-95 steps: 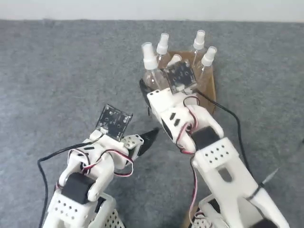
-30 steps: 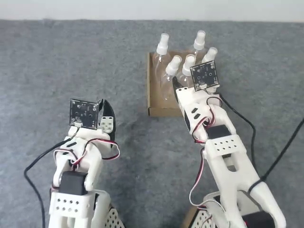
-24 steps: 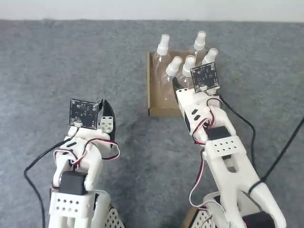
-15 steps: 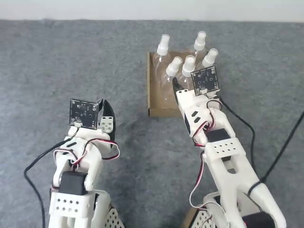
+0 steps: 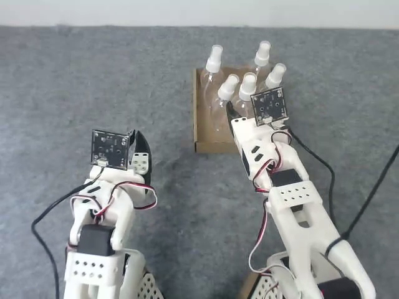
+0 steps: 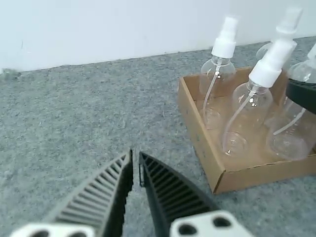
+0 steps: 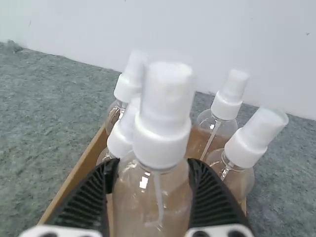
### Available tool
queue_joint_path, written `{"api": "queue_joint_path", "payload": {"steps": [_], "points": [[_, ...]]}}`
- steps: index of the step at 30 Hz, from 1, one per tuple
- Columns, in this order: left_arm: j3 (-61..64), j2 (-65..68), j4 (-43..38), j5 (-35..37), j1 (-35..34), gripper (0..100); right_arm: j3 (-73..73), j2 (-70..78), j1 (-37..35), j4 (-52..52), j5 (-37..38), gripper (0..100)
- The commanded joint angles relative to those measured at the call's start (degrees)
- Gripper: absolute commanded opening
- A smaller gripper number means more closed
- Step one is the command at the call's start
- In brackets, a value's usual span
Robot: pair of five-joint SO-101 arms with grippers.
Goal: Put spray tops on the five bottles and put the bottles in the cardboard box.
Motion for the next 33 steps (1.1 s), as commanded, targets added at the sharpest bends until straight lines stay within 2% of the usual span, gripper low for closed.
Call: {"api": "queue_joint_path", "payload": {"steps": [1,4,8,12,19,24,33], "points": [[-0.3,-0.9,-1.7,0.7,-0.1,1,-0.3,-0.7,0.7,-1.5,0.8,0.6],[-0.3,-0.9,-1.7,0.7,-0.1,1,-0.3,-0.7,0.8,-1.8,1.3,0.6],[-0.3,-0.9,-1.7,0.7,-0.1,1,-0.2,-0.3,0.7,-1.3,6.6,0.6],[-0.3,-0.9,-1.7,0.7,-0.1,1,-0.2,-0.2,0.7,-1.5,7.0,0.6],[-0.3,-0.9,-1.7,0.7,-0.1,1,0.1,0.0,0.7,-1.3,6.7,0.6],[-0.3,-0.9,-1.6,0.7,-0.1,1,0.2,0.0,0.7,-1.3,1.4,0.6],[-0.3,-0.9,-1.6,0.7,-0.1,1,-0.4,4.0,0.7,-2.2,1.5,0.6]]}}
